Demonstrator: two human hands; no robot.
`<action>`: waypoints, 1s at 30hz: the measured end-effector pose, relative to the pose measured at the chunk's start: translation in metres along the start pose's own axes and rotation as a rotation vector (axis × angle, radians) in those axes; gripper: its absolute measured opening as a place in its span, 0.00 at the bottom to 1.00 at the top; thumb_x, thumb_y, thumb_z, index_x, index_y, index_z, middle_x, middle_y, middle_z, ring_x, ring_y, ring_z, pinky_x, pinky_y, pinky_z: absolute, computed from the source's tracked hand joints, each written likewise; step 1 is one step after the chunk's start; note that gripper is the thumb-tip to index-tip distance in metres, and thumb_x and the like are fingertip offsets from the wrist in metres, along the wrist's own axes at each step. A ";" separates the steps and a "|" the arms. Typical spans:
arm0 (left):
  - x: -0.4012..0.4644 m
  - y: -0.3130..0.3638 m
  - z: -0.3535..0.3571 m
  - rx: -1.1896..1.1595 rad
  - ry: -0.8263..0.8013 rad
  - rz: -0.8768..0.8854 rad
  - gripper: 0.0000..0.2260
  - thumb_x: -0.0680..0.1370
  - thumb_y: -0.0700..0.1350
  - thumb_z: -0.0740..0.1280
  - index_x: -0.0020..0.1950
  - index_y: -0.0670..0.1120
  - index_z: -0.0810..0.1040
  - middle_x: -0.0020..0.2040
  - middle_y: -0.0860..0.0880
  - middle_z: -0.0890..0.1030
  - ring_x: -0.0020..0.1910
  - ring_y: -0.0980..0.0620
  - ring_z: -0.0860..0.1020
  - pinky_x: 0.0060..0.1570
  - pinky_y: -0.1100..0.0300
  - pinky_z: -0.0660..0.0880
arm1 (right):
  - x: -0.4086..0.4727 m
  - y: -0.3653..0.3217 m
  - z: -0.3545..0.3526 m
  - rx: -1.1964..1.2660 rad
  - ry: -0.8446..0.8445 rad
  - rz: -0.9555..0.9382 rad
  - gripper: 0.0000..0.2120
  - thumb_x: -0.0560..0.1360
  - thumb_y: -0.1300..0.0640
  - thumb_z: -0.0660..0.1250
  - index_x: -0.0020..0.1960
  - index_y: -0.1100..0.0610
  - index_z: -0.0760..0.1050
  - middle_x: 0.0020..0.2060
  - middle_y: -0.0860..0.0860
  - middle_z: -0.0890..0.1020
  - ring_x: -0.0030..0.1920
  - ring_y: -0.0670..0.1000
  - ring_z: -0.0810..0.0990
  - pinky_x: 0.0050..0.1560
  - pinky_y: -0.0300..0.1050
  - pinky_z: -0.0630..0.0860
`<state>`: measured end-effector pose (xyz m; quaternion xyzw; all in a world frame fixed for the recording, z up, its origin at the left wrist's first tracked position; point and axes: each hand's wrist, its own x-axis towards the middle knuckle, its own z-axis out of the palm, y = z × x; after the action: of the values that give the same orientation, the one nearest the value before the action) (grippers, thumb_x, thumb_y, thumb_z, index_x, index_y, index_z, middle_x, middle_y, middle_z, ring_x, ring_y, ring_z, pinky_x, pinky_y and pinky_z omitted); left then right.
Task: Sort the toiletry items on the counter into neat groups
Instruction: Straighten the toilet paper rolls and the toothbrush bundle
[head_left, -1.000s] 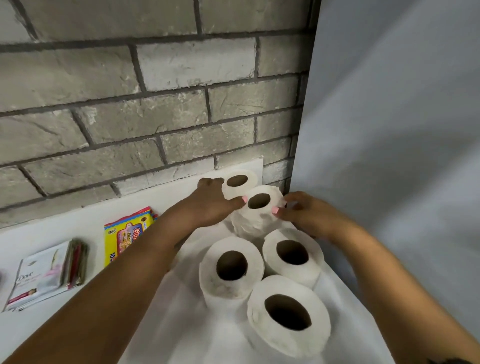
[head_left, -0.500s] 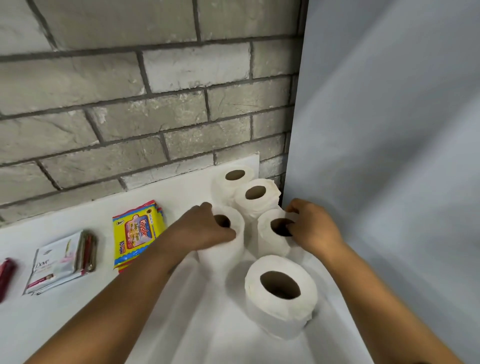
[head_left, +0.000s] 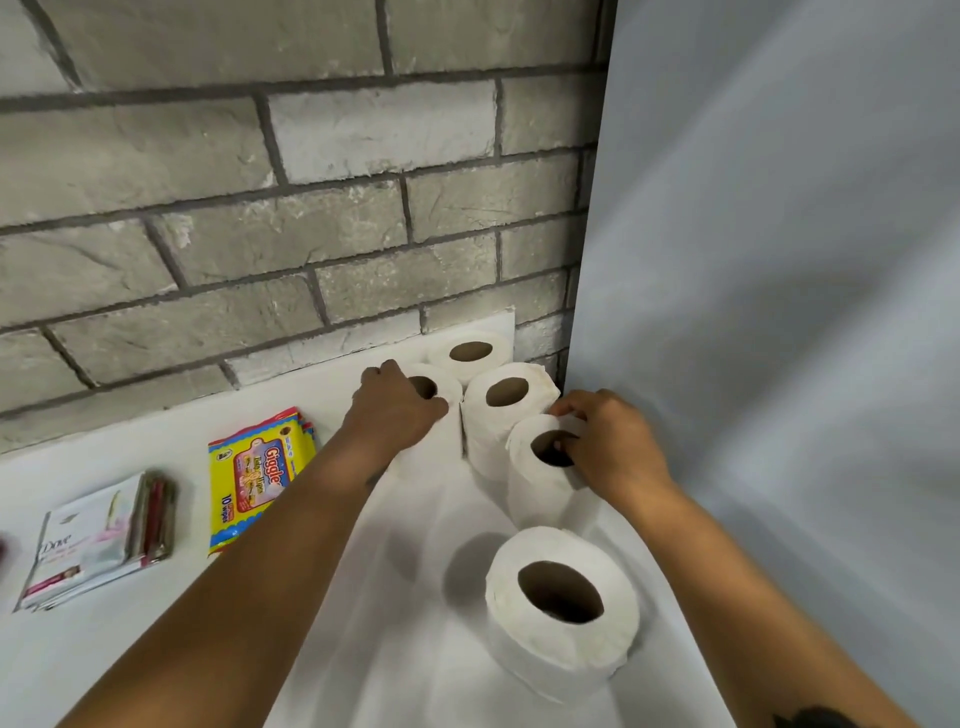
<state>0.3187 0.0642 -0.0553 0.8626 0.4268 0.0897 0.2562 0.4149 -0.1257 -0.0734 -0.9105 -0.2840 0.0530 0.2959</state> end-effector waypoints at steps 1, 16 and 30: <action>-0.012 0.004 0.000 0.009 0.045 0.029 0.33 0.73 0.57 0.67 0.70 0.40 0.63 0.71 0.40 0.62 0.70 0.40 0.62 0.63 0.50 0.65 | 0.000 0.000 0.001 0.006 0.002 0.000 0.14 0.71 0.61 0.67 0.54 0.47 0.78 0.54 0.51 0.77 0.54 0.55 0.77 0.53 0.48 0.76; -0.180 0.014 0.018 0.174 -0.302 0.531 0.36 0.66 0.59 0.70 0.70 0.56 0.58 0.63 0.56 0.58 0.63 0.52 0.62 0.59 0.58 0.70 | 0.002 -0.004 0.003 -0.018 -0.044 -0.028 0.22 0.71 0.64 0.64 0.62 0.47 0.70 0.57 0.53 0.72 0.54 0.59 0.77 0.53 0.53 0.77; -0.102 -0.023 0.031 0.212 0.072 0.324 0.33 0.76 0.55 0.62 0.77 0.47 0.52 0.69 0.46 0.56 0.67 0.47 0.59 0.59 0.60 0.67 | 0.010 -0.007 0.007 0.031 -0.108 -0.134 0.26 0.74 0.68 0.59 0.68 0.50 0.70 0.66 0.48 0.73 0.63 0.50 0.73 0.59 0.31 0.63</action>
<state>0.2507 -0.0152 -0.0869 0.9384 0.2984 0.1151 0.1307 0.4184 -0.1121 -0.0746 -0.8806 -0.3591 0.0862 0.2969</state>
